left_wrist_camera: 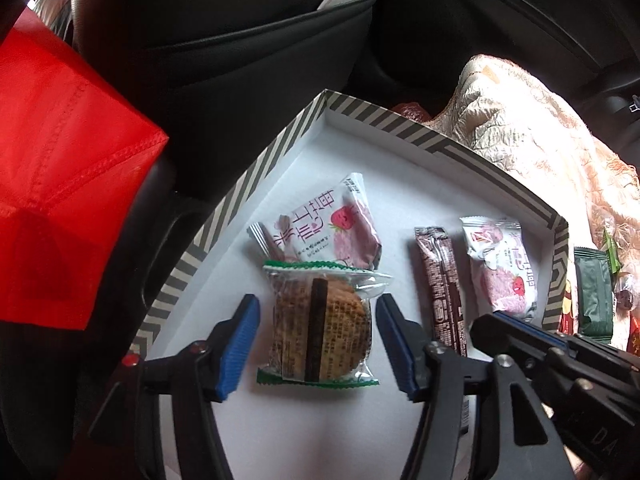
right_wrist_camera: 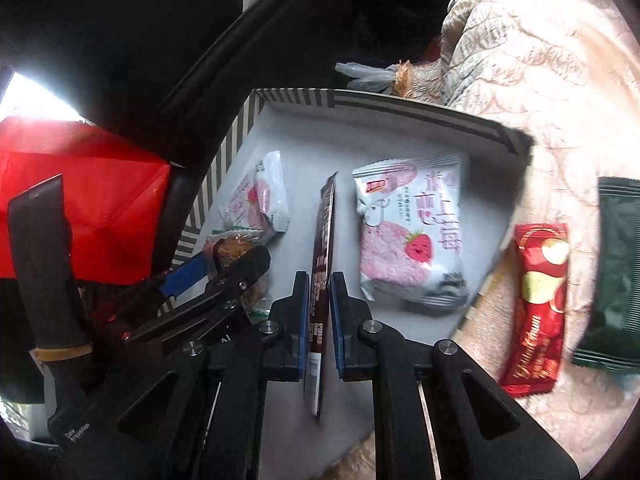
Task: Organize snacks
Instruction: 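Open both grippers to release the snacks in the box and withdraw, then reach the left gripper to the red chocolate bar and grasp it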
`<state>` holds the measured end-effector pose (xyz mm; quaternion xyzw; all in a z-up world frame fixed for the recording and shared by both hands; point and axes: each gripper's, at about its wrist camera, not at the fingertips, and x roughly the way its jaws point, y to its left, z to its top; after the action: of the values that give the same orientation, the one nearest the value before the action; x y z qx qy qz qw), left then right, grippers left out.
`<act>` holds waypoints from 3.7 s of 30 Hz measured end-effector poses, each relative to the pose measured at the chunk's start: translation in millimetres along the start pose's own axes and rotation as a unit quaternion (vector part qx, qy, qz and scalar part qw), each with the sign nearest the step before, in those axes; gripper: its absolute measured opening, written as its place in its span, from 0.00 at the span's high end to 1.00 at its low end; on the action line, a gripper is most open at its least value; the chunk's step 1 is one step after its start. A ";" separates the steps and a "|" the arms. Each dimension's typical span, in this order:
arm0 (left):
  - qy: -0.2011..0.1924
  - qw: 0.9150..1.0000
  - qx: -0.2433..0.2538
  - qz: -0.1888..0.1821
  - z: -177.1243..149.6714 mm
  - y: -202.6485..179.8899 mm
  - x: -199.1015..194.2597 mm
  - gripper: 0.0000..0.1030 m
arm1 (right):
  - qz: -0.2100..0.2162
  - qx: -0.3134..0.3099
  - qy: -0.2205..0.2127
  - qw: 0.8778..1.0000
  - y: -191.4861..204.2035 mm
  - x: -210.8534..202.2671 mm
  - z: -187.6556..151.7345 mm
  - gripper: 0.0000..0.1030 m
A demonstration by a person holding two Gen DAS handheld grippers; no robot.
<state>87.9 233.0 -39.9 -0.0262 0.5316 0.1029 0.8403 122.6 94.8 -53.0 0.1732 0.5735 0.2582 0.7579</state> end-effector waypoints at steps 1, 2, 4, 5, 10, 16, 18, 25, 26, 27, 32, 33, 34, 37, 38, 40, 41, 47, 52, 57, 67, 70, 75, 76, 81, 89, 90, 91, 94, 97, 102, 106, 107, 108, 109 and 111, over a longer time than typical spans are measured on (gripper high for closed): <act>-0.004 1.000 -0.003 -0.001 -1.5 0.3 -2.9 0.31 | 0.000 -0.003 -0.004 1.000 -0.2 -5.2 -1.6 0.90; -0.007 1.000 -0.004 -0.001 -3.2 0.6 -6.5 0.29 | 0.001 -0.006 -0.008 1.000 0.4 -9.6 -3.1 0.88; -0.015 1.000 -0.009 -0.002 -6.8 0.9 -16.1 0.27 | -0.005 -0.019 -0.014 1.000 2.5 -19.9 -6.9 0.64; -0.021 1.000 -0.009 -0.003 -7.8 0.0 -21.2 0.26 | -0.012 -0.027 -0.020 0.999 3.6 -27.4 -9.7 0.61; -0.044 0.999 0.004 -0.019 -18.0 -18.8 -48.6 0.22 | -0.028 -0.061 -0.051 0.996 3.3 -68.8 -29.3 0.59; -0.059 0.997 0.035 -0.039 -33.6 -54.3 -71.6 0.19 | -0.078 -0.079 -0.092 0.990 -11.3 -115.4 -53.7 0.59; -0.059 0.996 0.041 -0.049 -38.1 -68.1 -74.4 0.19 | -0.102 -0.080 -0.101 0.986 -20.1 -128.9 -61.4 0.59; -0.055 0.993 0.074 -0.075 -54.9 -111.5 -86.8 0.18 | -0.146 -0.041 -0.117 0.982 -62.9 -160.9 -80.5 0.48; -0.053 0.992 0.079 -0.078 -56.3 -116.7 -87.2 0.18 | -0.149 -0.035 -0.120 0.981 -68.9 -164.6 -84.0 0.47; -0.051 0.992 0.082 -0.082 -57.5 -121.3 -87.5 0.17 | -0.150 -0.030 -0.122 0.981 -74.9 -169.8 -87.8 0.47; -0.044 0.991 0.090 -0.086 -64.8 -141.0 -88.5 0.17 | -0.157 -0.003 -0.123 0.980 -102.8 -181.5 -103.9 0.47; -0.043 0.991 0.091 -0.086 -65.3 -143.9 -88.2 0.17 | -0.158 0.002 -0.123 0.980 -107.5 -182.0 -106.1 0.47; -0.042 0.991 0.092 -0.085 -65.8 -146.6 -87.8 0.17 | -0.159 0.008 -0.123 0.980 -113.1 -183.8 -108.1 0.47; -0.038 0.991 0.094 -0.083 -67.7 -151.9 -85.4 0.17 | -0.160 0.021 -0.123 0.979 -122.9 -187.3 -110.9 0.47; -0.035 0.992 0.094 -0.082 -67.7 -152.8 -84.0 0.17 | -0.159 0.024 -0.124 0.979 -126.2 -188.4 -111.4 0.47; -0.031 0.992 0.091 -0.082 -67.4 -153.3 -81.2 0.17 | -0.157 0.027 -0.122 0.980 -129.3 -189.9 -112.0 0.47; -0.029 0.992 0.090 -0.082 -67.1 -153.6 -79.8 0.17 | -0.157 0.027 -0.123 0.980 -129.9 -190.4 -112.3 0.47; -0.023 0.992 0.095 -0.076 -66.3 -156.5 -73.8 0.17 | -0.151 0.029 -0.122 0.981 -132.0 -188.5 -112.7 0.47; -0.020 0.992 0.096 -0.075 -64.9 -157.6 -70.9 0.17 | -0.149 0.030 -0.118 0.981 -134.3 -186.3 -112.1 0.47; -0.011 0.993 0.091 -0.078 -62.1 -157.5 -65.0 0.17 | -0.148 0.038 -0.117 0.981 -139.7 -186.4 -112.3 0.47; 0.028 0.993 0.050 -0.103 -32.2 -158.0 -48.5 0.17 | -0.143 0.033 -0.113 0.983 -141.4 -187.8 -108.9 0.47; 0.038 0.993 0.039 -0.105 -23.5 -163.6 -41.5 0.17 | -0.142 0.038 -0.113 0.983 -145.3 -189.1 -109.0 0.47; 0.061 0.990 0.023 -0.122 -14.2 -171.6 -27.6 0.17 | -0.141 0.045 -0.116 0.982 -152.2 -193.0 -109.1 0.47; 0.065 0.990 0.023 -0.124 -13.2 -173.2 -24.6 0.17 | -0.140 0.047 -0.117 0.982 -153.4 -193.3 -109.0 0.47; 0.080 0.989 0.025 -0.123 -11.4 -179.0 -12.4 0.17 | -0.135 0.047 -0.116 0.983 -154.4 -193.5 -107.2 0.47; 0.098 0.985 0.022 -0.137 -8.2 -181.3 -3.4 0.17 | -0.131 0.052 -0.115 0.983 -157.6 -191.6 -104.2 0.47; 0.104 0.985 0.019 -0.138 -8.5 -181.2 -1.3 0.17 | -0.130 0.054 -0.115 0.983 -158.2 -191.2 -104.3 0.47; 0.110 0.984 0.011 -0.142 -8.5 -179.8 1.5 0.17 | -0.129 0.055 -0.113 0.984 -158.8 -190.5 -103.9 0.47; 0.121 0.980 -0.012 -0.156 -7.7 -173.3 7.3 0.17 | -0.130 0.055 -0.113 0.984 -158.1 -190.0 -104.3 0.47; 0.120 0.980 -0.011 -0.158 -7.3 -174.8 7.0 0.17 | -0.130 0.055 -0.114 0.983 -159.2 -190.4 -103.6 0.47; 0.116 0.978 0.003 -0.172 -8.5 -183.9 2.6 0.28 | -0.131 0.060 -0.112 0.983 -161.3 -190.2 -105.0 0.47; 0.117 0.978 -0.008 -0.175 -5.4 -181.4 3.0 0.37 | -0.131 0.064 -0.109 0.983 -161.9 -189.1 -105.7 0.47; 0.117 0.978 -0.011 -0.171 -5.6 -179.3 4.4 0.37 | -0.130 0.064 -0.109 0.983 -161.5 -189.4 -105.6 0.47; 0.117 0.979 -0.015 -0.168 -5.6 -177.2 5.2 0.37 | -0.129 0.064 -0.110 0.983 -161.1 -190.0 -105.5 0.47; 0.116 0.979 -0.021 -0.166 -5.5 -174.5 5.4 0.37 | -0.129 0.062 -0.111 0.983 -160.5 -190.4 -105.2 0.47; 0.115 0.979 -0.037 -0.163 -5.0 -171.3 5.9 0.37 | -0.128 0.062 -0.112 0.984 -159.6 -190.9 -104.4 0.47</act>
<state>120.3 65.6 -58.7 -0.1555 0.6094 -0.0198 0.7772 13.4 -150.1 -22.7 0.1723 0.5177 0.1019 0.8318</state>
